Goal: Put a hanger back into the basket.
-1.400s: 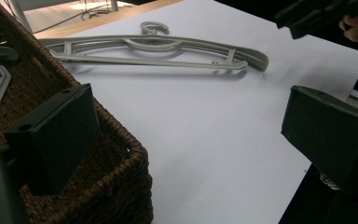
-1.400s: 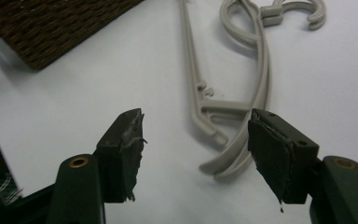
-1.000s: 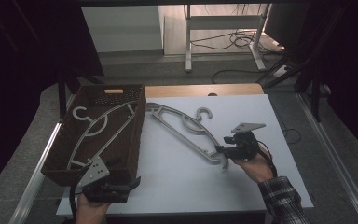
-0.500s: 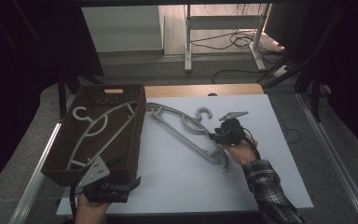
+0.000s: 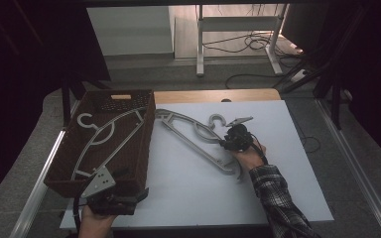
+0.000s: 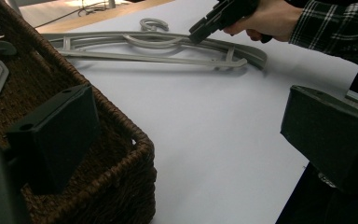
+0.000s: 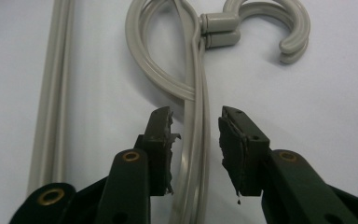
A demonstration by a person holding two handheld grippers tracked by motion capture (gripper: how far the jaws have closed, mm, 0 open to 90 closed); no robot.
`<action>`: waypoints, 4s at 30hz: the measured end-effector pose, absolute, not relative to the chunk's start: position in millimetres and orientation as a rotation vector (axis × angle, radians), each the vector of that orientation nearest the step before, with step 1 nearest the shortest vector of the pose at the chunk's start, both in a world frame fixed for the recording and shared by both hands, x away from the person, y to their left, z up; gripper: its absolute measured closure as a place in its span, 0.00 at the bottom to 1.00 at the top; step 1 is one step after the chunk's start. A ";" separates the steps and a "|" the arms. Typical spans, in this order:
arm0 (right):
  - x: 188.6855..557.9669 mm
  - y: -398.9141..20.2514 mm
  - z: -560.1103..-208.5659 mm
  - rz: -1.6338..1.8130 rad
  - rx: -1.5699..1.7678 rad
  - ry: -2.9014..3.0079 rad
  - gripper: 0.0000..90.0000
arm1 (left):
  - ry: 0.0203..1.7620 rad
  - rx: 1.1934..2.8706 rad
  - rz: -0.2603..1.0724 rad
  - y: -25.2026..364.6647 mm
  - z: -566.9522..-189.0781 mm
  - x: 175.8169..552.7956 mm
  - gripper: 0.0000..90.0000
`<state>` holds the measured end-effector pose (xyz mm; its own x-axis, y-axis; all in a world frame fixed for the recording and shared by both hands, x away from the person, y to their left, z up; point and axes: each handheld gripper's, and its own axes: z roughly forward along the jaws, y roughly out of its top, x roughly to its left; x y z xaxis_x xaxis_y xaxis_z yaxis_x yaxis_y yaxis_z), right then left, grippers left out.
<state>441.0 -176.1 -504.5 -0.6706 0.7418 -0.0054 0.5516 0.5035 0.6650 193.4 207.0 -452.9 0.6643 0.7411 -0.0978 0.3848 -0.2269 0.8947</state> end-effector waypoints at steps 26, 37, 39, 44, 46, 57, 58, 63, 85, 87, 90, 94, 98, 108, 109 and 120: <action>440.7 -182.3 -492.1 1.003 1.202 2.391 0.90 | 0.895 1.828 0.413 208.2 -452.6 193.3 0.05; 435.1 -191.3 -475.5 1.177 1.237 2.354 0.91 | 0.896 1.824 0.415 208.5 -452.1 193.2 0.05; 434.7 -192.0 -474.3 1.189 1.234 2.354 0.91 | 0.896 1.823 0.416 208.5 -451.9 193.3 0.05; 431.8 -194.0 -466.5 1.230 1.217 2.356 0.91 | 0.897 1.821 0.414 208.6 -451.9 193.7 0.05; 431.6 -195.2 -463.5 1.248 1.207 2.354 0.91 | 0.897 1.820 0.415 208.6 -451.8 193.7 0.05; 426.0 -206.1 -448.0 1.320 1.193 2.351 0.91 | 0.902 1.809 0.415 210.2 -450.4 194.2 0.05; 423.9 -207.9 -444.2 1.336 1.185 2.352 0.91 | 0.902 1.809 0.416 211.2 -449.2 194.4 0.05; 417.4 -211.9 -434.8 1.348 1.148 2.356 0.91 | 0.914 1.794 0.401 214.0 -445.5 195.3 0.05; 355.3 -260.1 -408.9 1.442 0.973 2.436 0.91 | 0.866 1.949 0.374 205.8 -415.2 218.3 0.06; 348.2 -264.3 -407.0 1.442 0.954 2.449 0.91 | 0.841 1.970 0.372 205.0 -410.4 222.6 0.10; 339.2 -269.3 -405.6 1.442 0.920 2.468 0.91 | 0.819 1.986 0.355 205.1 -403.6 230.5 0.14; 328.0 -276.6 -404.2 1.466 0.888 2.491 0.91 | 0.800 2.005 0.331 204.9 -397.1 243.2 0.17; 318.1 -280.7 -399.7 1.482 0.851 2.511 0.91 | 0.765 2.041 0.308 201.7 -392.1 255.7 0.20; 305.6 -279.8 -392.9 1.498 0.765 2.560 0.91 | 0.663 2.110 0.206 184.6 -379.1 290.9 0.31; 304.7 -280.0 -392.7 1.501 0.748 2.565 0.91 | 0.654 2.111 0.185 182.6 -378.4 294.3 0.33; 300.0 -286.2 -389.3 1.524 0.645 2.609 0.91 | 0.562 2.139 0.015 151.9 -375.1 323.9 0.44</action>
<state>300.0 -286.2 -389.3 -0.9114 0.3783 0.1619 0.3269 0.4267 0.8432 323.9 151.9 -375.1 0.8968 0.3981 -0.1931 0.3871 -0.4944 0.7783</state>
